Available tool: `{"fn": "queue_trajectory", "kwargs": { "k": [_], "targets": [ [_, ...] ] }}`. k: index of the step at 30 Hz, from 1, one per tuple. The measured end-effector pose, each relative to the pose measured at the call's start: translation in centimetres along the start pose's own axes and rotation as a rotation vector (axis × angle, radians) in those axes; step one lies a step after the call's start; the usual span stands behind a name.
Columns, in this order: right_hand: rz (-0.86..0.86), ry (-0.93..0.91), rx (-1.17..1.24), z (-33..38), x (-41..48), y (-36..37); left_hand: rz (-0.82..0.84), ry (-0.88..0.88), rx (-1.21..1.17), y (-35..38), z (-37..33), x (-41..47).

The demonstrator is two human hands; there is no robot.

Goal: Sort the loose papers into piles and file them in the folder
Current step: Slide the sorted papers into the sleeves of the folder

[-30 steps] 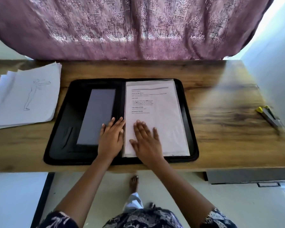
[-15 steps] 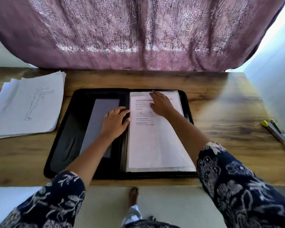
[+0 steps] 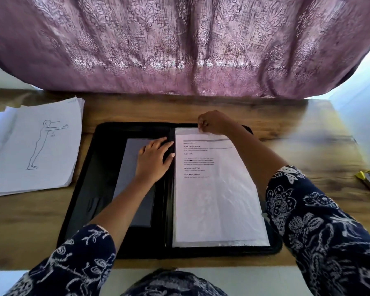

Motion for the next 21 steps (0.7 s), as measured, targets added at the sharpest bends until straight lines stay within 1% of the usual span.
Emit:
{"fn": "queue_trajectory", "kwargs": {
  "k": [2,5,6,9,10,14,19,21],
  "targets": [
    [0.055,-0.002,0.032,0.0,0.5,-0.2,-0.013,0.005,-0.003,-0.2,0.0,0.0],
    [0.290,0.117,0.226,-0.7,0.5,1.2,-0.008,0.000,0.006,-0.2,0.1,0.0],
    [0.337,0.142,0.269,-0.7,0.5,1.4,-0.006,0.001,0.006,-0.2,0.1,0.0],
    [0.424,0.189,0.265,-0.7,0.5,1.9,-0.006,0.008,0.006,-0.1,0.0,0.0],
    [0.430,0.193,0.243,-0.8,0.5,1.9,-0.006,0.011,0.003,-0.1,0.0,0.0],
    [0.350,0.144,0.216,-0.8,1.1,1.1,-0.021,0.017,0.010,-0.1,0.1,0.0],
    [0.426,0.191,0.188,-1.4,0.8,2.4,-0.015,0.010,0.011,-0.1,-0.1,0.0],
    [0.450,0.246,0.202,-1.6,0.5,2.6,-0.022,0.007,0.016,-0.2,-0.2,-0.1]
  ]
}}
Point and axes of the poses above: each hand's wrist, its own x-axis towards the middle knuckle, its own y-axis out of the palm, z = x × y, the point moved 10 cm from there along x, towards the middle knuckle, and after that the axes turned 14 degrees about y, right-handed, at the moved point
